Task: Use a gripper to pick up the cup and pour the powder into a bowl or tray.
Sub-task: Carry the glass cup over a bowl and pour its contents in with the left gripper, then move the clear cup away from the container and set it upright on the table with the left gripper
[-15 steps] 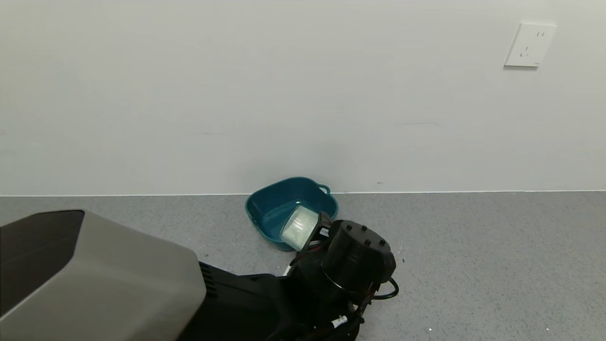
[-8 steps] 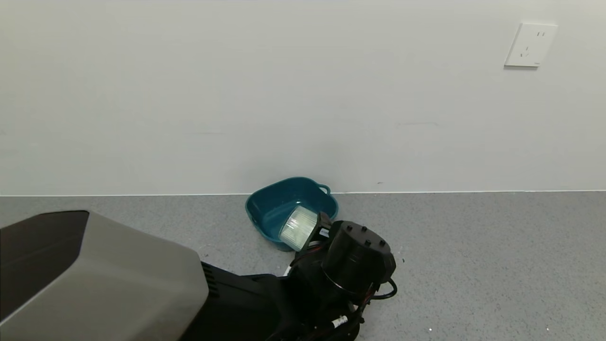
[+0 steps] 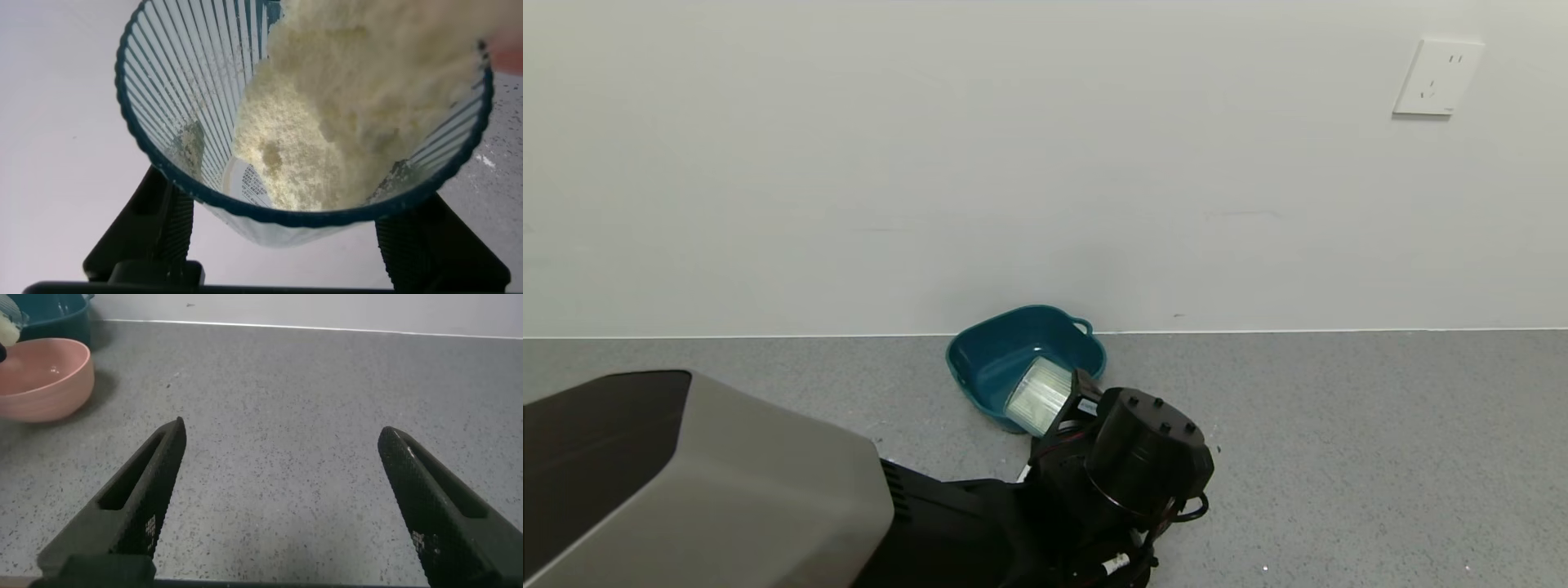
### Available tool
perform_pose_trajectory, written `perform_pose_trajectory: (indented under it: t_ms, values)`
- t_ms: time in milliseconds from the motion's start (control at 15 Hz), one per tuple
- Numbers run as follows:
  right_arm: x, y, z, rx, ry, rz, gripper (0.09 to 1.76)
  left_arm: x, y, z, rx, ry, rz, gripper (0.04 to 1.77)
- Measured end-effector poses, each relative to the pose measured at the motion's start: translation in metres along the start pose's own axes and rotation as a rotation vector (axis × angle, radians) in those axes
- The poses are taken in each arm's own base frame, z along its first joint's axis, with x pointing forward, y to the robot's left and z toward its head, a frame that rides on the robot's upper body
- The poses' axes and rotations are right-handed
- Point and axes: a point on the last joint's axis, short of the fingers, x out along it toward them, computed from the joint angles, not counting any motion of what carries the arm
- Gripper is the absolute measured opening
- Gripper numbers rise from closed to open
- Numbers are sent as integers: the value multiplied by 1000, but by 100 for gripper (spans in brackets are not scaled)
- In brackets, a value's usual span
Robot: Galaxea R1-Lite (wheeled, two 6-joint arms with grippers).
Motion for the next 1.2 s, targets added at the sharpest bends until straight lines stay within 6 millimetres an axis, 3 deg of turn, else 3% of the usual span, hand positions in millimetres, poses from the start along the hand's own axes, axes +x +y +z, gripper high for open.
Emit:
perform_pose_trajectory:
  t_ms: [1200]
  values:
    - [0, 0, 0, 0, 0, 0, 171, -3, -4, 2, 41, 29, -7, 126]
